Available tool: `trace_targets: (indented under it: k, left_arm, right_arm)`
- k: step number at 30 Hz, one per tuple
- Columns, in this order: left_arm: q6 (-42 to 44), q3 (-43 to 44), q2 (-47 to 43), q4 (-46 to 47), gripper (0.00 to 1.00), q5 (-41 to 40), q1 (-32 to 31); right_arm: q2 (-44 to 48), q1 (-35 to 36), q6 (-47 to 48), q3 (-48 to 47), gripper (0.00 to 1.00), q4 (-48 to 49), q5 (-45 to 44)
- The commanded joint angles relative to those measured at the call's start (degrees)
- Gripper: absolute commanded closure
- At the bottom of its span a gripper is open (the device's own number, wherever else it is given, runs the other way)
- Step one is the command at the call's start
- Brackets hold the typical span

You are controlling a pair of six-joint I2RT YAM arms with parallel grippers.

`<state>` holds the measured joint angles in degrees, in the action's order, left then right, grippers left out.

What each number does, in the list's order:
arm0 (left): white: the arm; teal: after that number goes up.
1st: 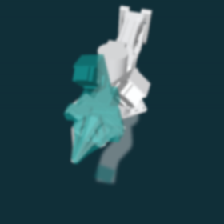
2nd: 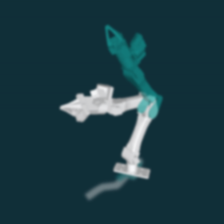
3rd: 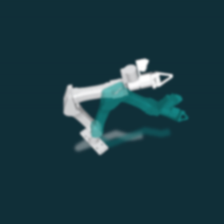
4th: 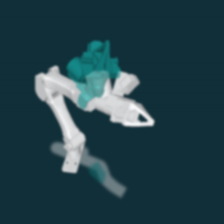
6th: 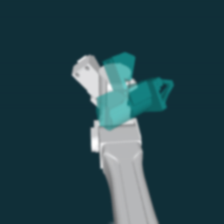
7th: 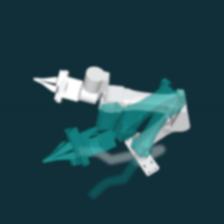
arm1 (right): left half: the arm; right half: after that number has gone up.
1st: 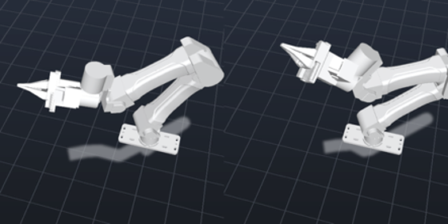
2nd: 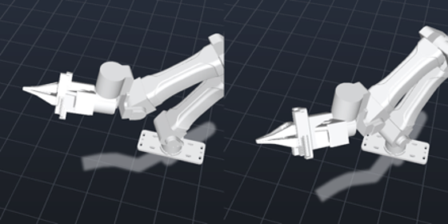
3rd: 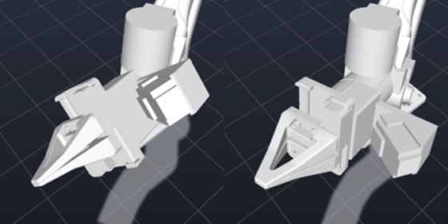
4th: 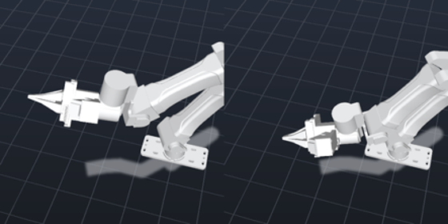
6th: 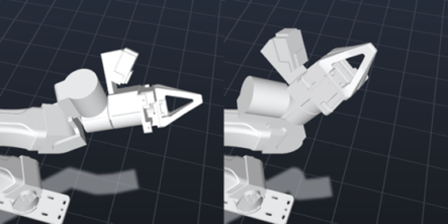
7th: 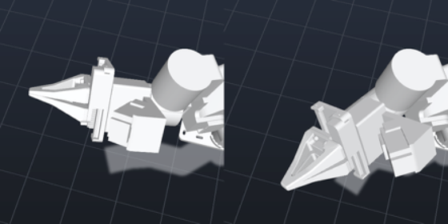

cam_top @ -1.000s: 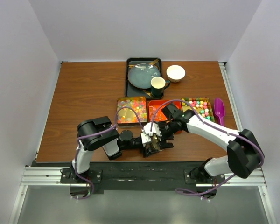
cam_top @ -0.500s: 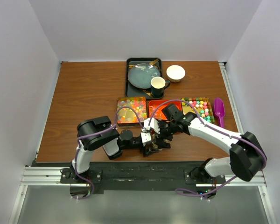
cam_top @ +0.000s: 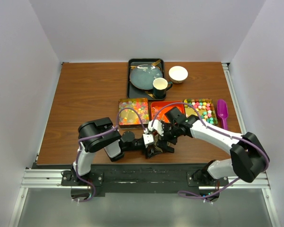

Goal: Pack the candies
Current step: Screw the bottle lid onto the packing bottle, then reset both arms

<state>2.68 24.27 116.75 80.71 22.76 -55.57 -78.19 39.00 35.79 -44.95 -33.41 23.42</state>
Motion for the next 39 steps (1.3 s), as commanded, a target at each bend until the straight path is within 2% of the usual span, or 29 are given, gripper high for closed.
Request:
trace_targets:
  k: [1, 9, 14, 17, 20, 21, 22, 23, 26, 28, 31, 32, 35, 37, 38, 39]
  left_arm:
    - [4.09, -0.63, 2.52, -6.97, 1.00, -2.64, 0.29]
    - [4.27, -0.89, 2.25, -6.70, 1.00, -2.29, 0.38]
    - [4.18, -0.81, 2.52, -6.61, 1.00, -1.85, 0.46]
    - [4.18, -0.72, 2.26, -6.88, 1.00, -1.23, 0.38]
    - [3.92, -0.11, 2.08, -8.54, 1.00, -0.01, 0.46]
    - [3.91, 0.51, 1.99, -9.85, 0.86, 0.52, 0.46]
    - [3.57, 1.12, 1.82, -11.17, 0.25, 0.61, 0.46]
    - [2.08, 1.82, 1.21, -12.75, 0.00, -0.26, 0.46]
    - [0.75, -0.26, -1.33, -10.84, 0.00, -3.07, 0.55]
    - [0.93, -0.72, -3.88, -13.02, 0.00, -2.03, 1.51]
    - [0.31, -1.24, -10.91, -21.53, 0.00, 0.52, 3.71]
    - [0.31, -1.42, -14.58, -26.86, 0.00, 1.40, 4.32]
    - [-0.65, -1.42, -22.23, -36.89, 0.00, 1.06, 6.61]
    - [-2.23, -1.51, -26.38, -41.31, 0.00, 0.61, 9.24]
    - [-2.24, -1.51, -30.83, -45.94, 0.00, 1.14, 10.04]
    - [-1.63, -1.42, -33.23, -48.34, 0.00, 1.40, 10.83]
  right_arm:
    - [1.20, 0.02, -1.16, -0.05, 0.01, -1.57, -4.17]
    - [4.97, -0.51, 2.26, -0.41, 0.01, -7.98, -7.07]
    - [11.20, -4.37, 6.04, 0.74, 0.01, -14.66, -6.02]
    - [12.71, -8.67, 6.83, -0.40, 0.01, -17.39, -3.04]
    - [12.80, -9.74, 6.31, -2.06, 0.01, -18.36, -1.80]
    - [12.02, -9.82, 6.05, -2.51, 0.01, -18.36, -1.62]
    - [11.75, -9.74, 5.44, -3.12, 0.01, -18.01, -1.54]
    - [11.40, -9.74, 4.91, -4.17, 0.01, -17.92, -1.45]
    - [9.99, -9.74, 4.46, -6.80, 0.01, -17.57, -2.32]
    - [9.29, -9.91, 4.38, -8.39, 0.01, -17.83, -3.37]
    - [9.20, -10.61, 3.59, -11.29, 0.01, -17.83, -4.70]
    - [9.20, -10.70, 2.71, -12.17, 0.01, -17.57, -4.79]
    - [9.11, -11.14, -1.14, -13.84, 0.01, -15.99, -6.45]
    - [9.20, -11.23, -4.31, -14.64, 0.01, -13.72, -11.09]
    - [9.37, -11.40, -8.76, -14.82, 0.01, -12.05, -14.51]
    - [10.42, -11.41, -11.42, -14.38, 0.01, -9.77, -24.20]
